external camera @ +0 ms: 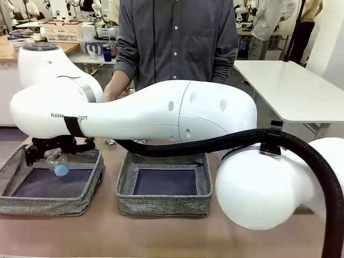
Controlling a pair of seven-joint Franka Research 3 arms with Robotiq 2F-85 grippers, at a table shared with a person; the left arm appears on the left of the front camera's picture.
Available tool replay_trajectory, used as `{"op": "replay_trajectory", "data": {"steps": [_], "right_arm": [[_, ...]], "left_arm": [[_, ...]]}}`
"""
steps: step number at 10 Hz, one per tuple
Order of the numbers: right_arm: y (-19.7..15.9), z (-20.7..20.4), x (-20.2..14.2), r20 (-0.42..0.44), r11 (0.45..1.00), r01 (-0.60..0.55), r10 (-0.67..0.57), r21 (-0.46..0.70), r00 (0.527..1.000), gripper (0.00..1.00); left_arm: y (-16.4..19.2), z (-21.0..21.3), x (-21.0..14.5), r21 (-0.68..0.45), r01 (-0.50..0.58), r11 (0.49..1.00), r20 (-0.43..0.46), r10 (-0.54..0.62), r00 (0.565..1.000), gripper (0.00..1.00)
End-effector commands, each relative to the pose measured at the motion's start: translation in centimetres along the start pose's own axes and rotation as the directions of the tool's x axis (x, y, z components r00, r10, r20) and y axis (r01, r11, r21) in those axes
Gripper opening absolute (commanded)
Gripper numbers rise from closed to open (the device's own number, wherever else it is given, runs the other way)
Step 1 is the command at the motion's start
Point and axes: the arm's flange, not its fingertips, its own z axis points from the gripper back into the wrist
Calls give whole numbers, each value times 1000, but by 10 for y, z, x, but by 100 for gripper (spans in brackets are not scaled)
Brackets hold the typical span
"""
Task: Sort the waste into the appropriate baskets.
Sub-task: Place the picked waste into the Fabric basket indicated by the person.
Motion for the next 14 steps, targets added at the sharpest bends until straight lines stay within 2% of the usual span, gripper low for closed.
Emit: {"op": "replay_trajectory", "data": {"steps": [1,3,6,7,9,10,11,14], "right_arm": [[11,-5,28,-14,999,-43,43,25,999,0],[11,-5,28,-21,1000,-31,31,0,999,0],[9,-3,27,-18,999,-33,33,3,999,89],[9,-3,27,-18,999,-32,32,2,999,100],[5,-1,25,-12,1000,-21,21,2,1000,100],[3,0,24,-5,1000,-17,17,1,1000,94],[1,2,23,-1,1000,-14,14,-1,1000,100],[-4,12,18,10,1000,-6,6,-10,1000,100]], "left_arm": [[1,1,-2,14,8,1000,5,-8,1000,100],[1,1,-2,14,8,1000,5,-8,1000,100],[1,1,-2,14,8,1000,5,-8,1000,100],[1,1,-2,14,8,1000,5,-8,1000,100],[1,1,-2,14,8,1000,5,-8,1000,100],[1,1,-2,14,8,1000,5,-8,1000,100],[1,1,-2,14,8,1000,5,-8,1000,100],[1,1,-2,14,8,1000,5,-8,1000,100]]}}
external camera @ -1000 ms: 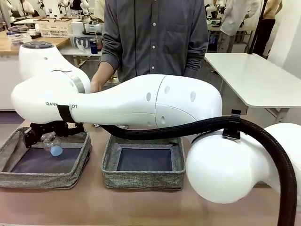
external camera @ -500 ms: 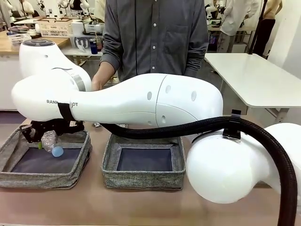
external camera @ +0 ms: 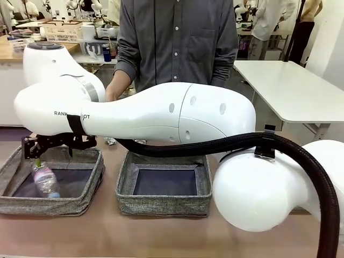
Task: Sort the waste into the appropriate baskets.
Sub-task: Place the picked waste into the Fabric basket indicated by the person.
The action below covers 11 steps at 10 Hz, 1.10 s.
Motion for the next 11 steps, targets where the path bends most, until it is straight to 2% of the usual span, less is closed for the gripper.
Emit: {"op": "replay_trajectory", "data": {"steps": [1,2,3,4,5,6,8,10,11], "right_arm": [[0,16,10,1,1000,-5,5,-17,1000,100],[-6,26,5,-40,1000,-19,19,-13,999,100],[-17,51,-9,-131,994,-105,100,-27,986,100],[-36,78,-33,-256,980,-190,168,-61,952,100],[-53,98,-64,-343,969,-237,202,-62,917,100],[-64,109,-99,-389,966,-249,205,-64,898,100],[-90,121,-172,-393,993,-87,48,-81,918,100],[-100,116,-204,-389,979,71,-141,-190,911,100],[-111,102,-213,-320,983,101,-145,-152,936,100]], "left_arm": [[1,1,-2,14,8,1000,5,-8,1000,100],[1,1,-2,14,8,1000,5,-8,1000,100],[1,1,-2,14,8,1000,5,-8,1000,100],[1,1,-2,14,8,1000,5,-8,1000,100],[1,1,-2,14,8,1000,5,-8,1000,100],[1,1,-2,14,8,1000,5,-8,1000,100],[1,1,-2,14,8,1000,5,-8,1000,100],[1,1,-2,14,8,1000,5,-8,1000,100],[1,1,-2,14,8,1000,5,-8,1000,100]]}}
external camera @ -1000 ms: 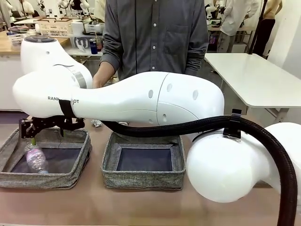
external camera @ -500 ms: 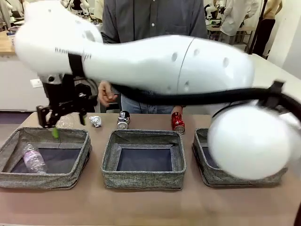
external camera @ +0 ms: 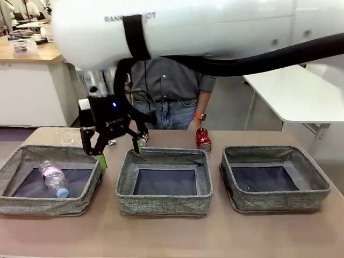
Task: Sort the waste into the appropriate baskets.
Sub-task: Place the picked waste into the Fabric basket indicated by the person.
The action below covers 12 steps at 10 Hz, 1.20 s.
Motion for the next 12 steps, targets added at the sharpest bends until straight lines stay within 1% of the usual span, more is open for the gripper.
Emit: {"op": "replay_trajectory", "data": {"steps": [1,2,4,5,6,7,8,9,10,11,12], "right_arm": [[-18,-60,-55,100,991,78,-89,108,991,100],[0,0,0,0,1000,0,0,0,1000,100],[0,0,0,0,1000,0,0,0,1000,100],[-10,-22,-12,23,998,47,-47,33,999,100],[-50,-22,-24,74,963,176,-194,203,978,100],[-94,-20,-58,114,892,293,-349,343,930,100],[-130,-19,-102,125,803,385,-486,454,865,100],[-164,-20,-147,119,709,466,-605,530,787,100],[-186,-21,-180,111,637,471,-657,610,746,100],[-218,-24,-224,54,489,461,-727,741,684,100],[-242,-31,-254,11,361,427,-774,829,634,100]], "left_arm": [[0,1,-1,13,8,1000,4,-8,1000,100],[0,1,-1,13,8,1000,4,-8,1000,100],[0,1,-1,13,8,1000,4,-8,1000,100],[0,0,0,1,0,1000,-1,0,1000,100],[-19,-34,7,-123,48,991,-73,-57,996,100],[-48,-66,14,-238,80,968,-132,-114,985,100],[-82,-97,16,-312,131,941,-127,-178,976,100],[-120,-127,17,-371,158,915,-125,-218,968,100],[-145,-147,17,-398,114,910,-115,-172,978,100],[-174,-168,11,-384,2,923,-90,-40,995,100],[-186,-182,6,-399,4,917,-119,-56,991,100]]}}
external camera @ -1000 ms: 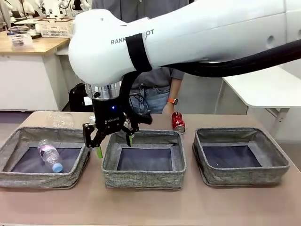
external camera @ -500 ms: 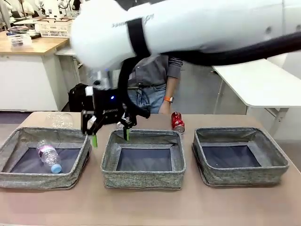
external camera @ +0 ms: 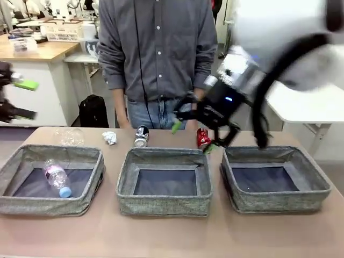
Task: Sort the waste into the appropriate baskets.
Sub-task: Place the picked waste into the Fabric basket indicated by the person.
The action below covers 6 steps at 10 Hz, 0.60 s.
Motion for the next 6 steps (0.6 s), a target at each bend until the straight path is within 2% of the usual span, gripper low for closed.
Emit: {"op": "replay_trajectory", "data": {"steps": [1,2,3,4,5,6], "right_arm": [[-84,42,-38,98,947,5,-39,321,994,100],[-124,62,-46,59,865,-1,-33,502,998,100],[-156,77,-56,84,804,-12,-47,594,995,100],[-179,85,-61,77,784,-18,-38,621,996,100],[-194,79,-52,22,790,9,-29,613,999,100],[-191,48,-32,-65,891,70,-45,448,997,100]], "left_arm": [[-3,-28,-2,-9,-94,996,44,94,995,100],[3,-48,4,-77,-135,988,88,141,986,100],[13,-63,9,-91,-195,977,94,203,975,100],[24,-70,10,-90,-234,968,78,241,967,100],[35,-66,10,-107,-260,960,8,262,965,100],[52,-52,12,-89,-284,955,-14,284,959,100]]}}
